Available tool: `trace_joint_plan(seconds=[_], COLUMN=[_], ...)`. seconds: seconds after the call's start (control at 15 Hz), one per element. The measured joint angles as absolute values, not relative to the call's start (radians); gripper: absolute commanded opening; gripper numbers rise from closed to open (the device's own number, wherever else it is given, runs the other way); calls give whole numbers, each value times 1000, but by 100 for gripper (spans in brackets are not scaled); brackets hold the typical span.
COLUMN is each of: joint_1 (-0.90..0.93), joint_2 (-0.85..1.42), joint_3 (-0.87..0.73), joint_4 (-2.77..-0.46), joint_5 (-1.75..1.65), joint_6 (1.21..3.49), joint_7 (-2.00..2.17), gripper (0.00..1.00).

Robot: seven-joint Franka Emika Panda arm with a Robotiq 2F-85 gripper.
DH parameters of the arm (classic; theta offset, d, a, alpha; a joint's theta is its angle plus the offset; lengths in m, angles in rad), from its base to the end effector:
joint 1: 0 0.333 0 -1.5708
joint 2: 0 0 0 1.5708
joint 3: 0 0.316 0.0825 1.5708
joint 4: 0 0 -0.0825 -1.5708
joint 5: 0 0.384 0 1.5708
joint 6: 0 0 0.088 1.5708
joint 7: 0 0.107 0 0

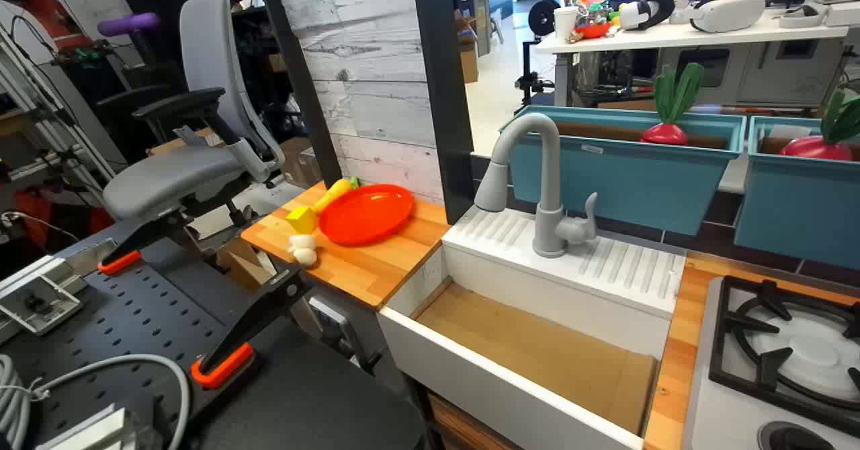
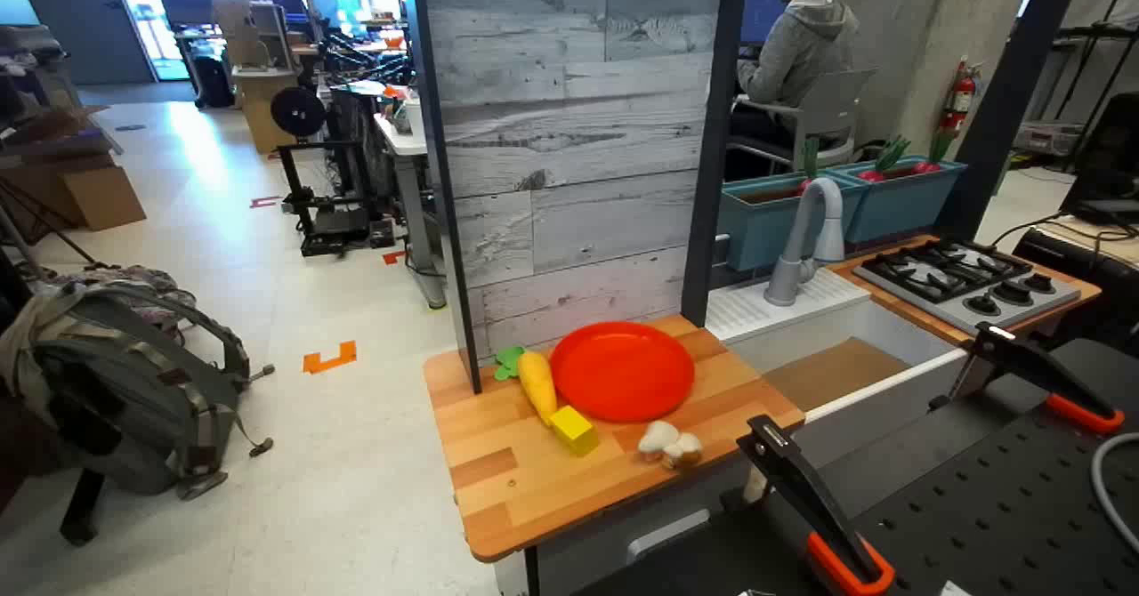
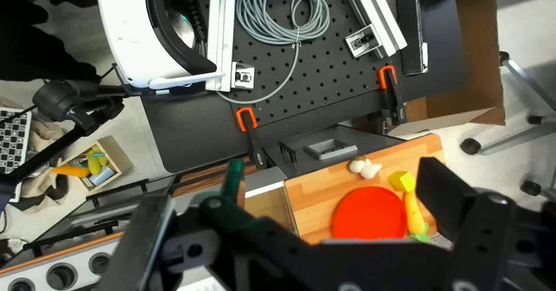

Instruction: Move the faucet to the left

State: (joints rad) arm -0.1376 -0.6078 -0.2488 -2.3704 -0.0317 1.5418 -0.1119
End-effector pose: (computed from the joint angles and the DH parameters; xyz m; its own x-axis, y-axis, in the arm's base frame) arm 0.3151 -0.1440 0.5163 0.9573 -0.1906 -0.2173 -0.2228 -0.9655 -0.1349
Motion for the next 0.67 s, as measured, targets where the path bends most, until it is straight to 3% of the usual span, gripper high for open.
trace_joint_plan(seconds=[0.33,0.67], joint_1=[-138,-138], joint_2=[-602,-495], joint_3=[-250,-266], joint_4=[-2375,-2390], joint_5=[-26,49], joint_6=[1586,1837], joint_7=[-111,-109], gripper=[100,100])
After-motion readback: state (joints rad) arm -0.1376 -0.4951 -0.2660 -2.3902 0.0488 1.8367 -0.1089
